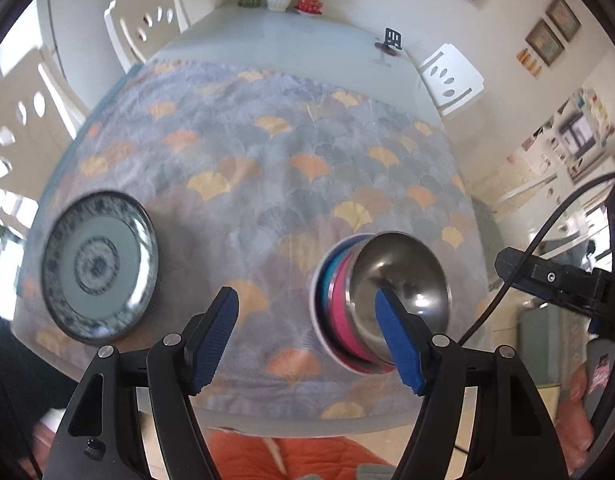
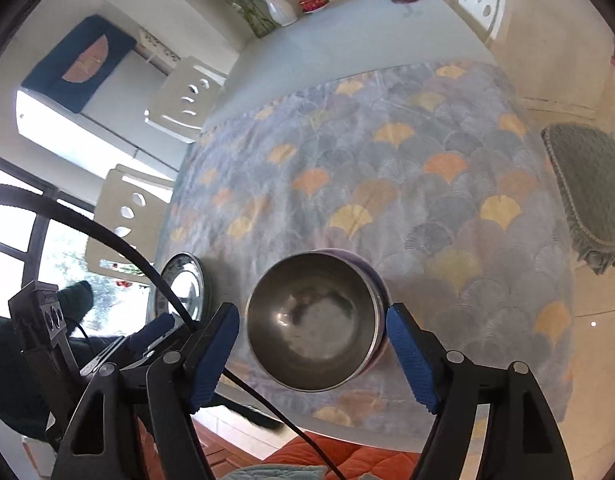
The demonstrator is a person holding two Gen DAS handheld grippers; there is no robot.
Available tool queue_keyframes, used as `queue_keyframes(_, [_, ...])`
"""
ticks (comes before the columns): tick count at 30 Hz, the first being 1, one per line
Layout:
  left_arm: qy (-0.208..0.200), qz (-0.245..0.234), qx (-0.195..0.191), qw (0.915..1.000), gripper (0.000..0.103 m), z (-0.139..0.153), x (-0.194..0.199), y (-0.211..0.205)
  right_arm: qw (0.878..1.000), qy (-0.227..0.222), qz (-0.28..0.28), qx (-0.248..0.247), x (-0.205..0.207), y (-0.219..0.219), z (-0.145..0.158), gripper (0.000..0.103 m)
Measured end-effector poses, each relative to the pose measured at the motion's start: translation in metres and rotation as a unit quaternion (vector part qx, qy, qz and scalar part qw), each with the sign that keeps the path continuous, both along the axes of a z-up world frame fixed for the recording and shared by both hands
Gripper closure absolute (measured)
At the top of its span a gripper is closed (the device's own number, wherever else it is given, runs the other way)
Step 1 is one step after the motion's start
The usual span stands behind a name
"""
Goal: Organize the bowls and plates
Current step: 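Lift the bowl stack off the table with both grippers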
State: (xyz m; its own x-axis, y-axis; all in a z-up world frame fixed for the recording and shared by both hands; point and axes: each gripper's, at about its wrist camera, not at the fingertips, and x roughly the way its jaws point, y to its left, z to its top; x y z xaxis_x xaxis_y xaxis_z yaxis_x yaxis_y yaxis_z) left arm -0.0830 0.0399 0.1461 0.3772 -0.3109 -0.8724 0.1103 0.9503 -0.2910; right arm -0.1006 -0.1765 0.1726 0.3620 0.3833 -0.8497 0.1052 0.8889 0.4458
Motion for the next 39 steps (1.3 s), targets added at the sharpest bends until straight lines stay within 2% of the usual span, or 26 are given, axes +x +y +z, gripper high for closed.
queue_keyframes(5, [0.019, -0.001, -0.031, 0.9993, 0.031, -0.009, 0.002, -0.007, 1.0, -0.003, -0.025, -0.006, -0.01, -0.006, 0.001, 0.028])
queue_keyframes(8, [0.039, 0.014, -0.044, 0.9982, 0.031, -0.024, 0.003, -0.009, 0.998, 0.0, -0.054, -0.021, -0.016, -0.013, -0.012, 0.028])
queue_keyframes(10, [0.049, 0.019, -0.052, 0.9972, 0.031, -0.03, 0.003, -0.009, 0.997, 0.021, -0.074, -0.018, -0.019, -0.022, -0.029, 0.028])
queue_keyframes(13, [0.047, 0.022, -0.053, 0.9972, 0.031, -0.033, 0.002, -0.009, 0.996, 0.039, -0.073, 0.013, -0.019, -0.026, -0.046, 0.028])
queue_keyframes(15, [0.039, 0.022, -0.054, 0.9975, 0.031, -0.034, 0.001, -0.009, 0.997, 0.03, -0.067, 0.015, -0.018, -0.023, -0.052, 0.028])
queue_keyframes(22, [0.036, 0.014, -0.051, 0.9979, 0.033, -0.05, 0.009, -0.015, 0.999, 0.028, -0.034, -0.028, -0.011, -0.007, -0.072, 0.029])
queue_keyframes(27, [0.036, 0.01, -0.055, 0.9978, 0.035, -0.059, 0.011, -0.018, 0.999, 0.023, -0.023, -0.038, -0.008, -0.003, -0.08, 0.029])
queue_keyframes(30, [0.044, 0.015, -0.077, 0.9959, 0.036, -0.07, 0.015, -0.017, 0.999, 0.006, -0.021, -0.029, -0.007, -0.003, -0.086, 0.029])
queue_keyframes(32, [0.059, 0.013, -0.102, 0.993, 0.043, -0.082, 0.019, -0.017, 0.999, -0.007, -0.024, -0.022, -0.007, -0.004, -0.091, 0.029])
queue_keyframes(39, [0.078, 0.029, -0.133, 0.9877, 0.05, -0.099, 0.021, -0.013, 0.999, 0.014, -0.029, -0.004, -0.006, -0.001, -0.116, 0.029])
